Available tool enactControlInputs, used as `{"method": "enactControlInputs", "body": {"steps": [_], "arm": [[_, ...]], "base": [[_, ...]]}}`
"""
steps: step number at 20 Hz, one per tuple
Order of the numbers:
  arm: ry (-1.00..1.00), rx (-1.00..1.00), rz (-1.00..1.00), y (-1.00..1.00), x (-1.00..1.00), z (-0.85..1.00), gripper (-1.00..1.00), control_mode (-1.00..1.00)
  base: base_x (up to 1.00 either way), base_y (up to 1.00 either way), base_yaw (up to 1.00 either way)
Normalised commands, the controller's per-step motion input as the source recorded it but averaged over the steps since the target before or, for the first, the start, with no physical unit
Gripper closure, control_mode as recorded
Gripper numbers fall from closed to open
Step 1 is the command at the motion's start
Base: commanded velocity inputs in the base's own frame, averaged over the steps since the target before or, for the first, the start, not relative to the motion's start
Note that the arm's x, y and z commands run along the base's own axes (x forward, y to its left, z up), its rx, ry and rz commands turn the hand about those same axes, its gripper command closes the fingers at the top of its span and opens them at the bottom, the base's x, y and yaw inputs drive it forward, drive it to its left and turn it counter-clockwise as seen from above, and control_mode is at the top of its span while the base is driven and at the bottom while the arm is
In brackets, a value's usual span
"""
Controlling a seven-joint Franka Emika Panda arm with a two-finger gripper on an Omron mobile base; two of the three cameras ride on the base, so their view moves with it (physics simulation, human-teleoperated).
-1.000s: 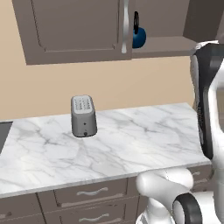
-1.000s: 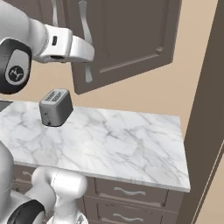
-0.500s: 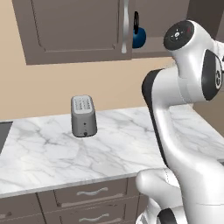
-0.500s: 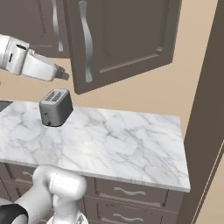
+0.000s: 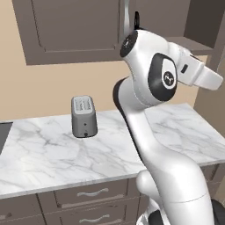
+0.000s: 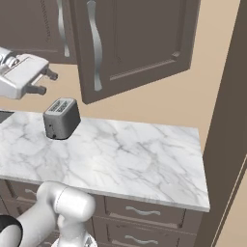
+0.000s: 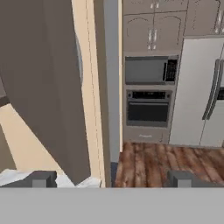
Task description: Open the cabinet, pick the kettle from the cabinet, and place it in the sink.
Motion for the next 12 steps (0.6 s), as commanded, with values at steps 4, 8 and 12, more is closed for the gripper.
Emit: {"method": "enactControlInputs", "body": {"steps": [4,8,12], "arm": [[-0.31,0.01,-0.11,0.39,0.2,-0.04,-1.0,-1.0],[-0.34,0.0,-0.01,0.19,0.43,-0.14,-1.0,-1.0],[-0.2,-0.05,0.0,0.02,0.51,-0.18,-1.0,-1.0]], "base": [[0.0,0.0,0.0],[0.0,0.0,0.0],[0.0,0.0,0.0]]}}
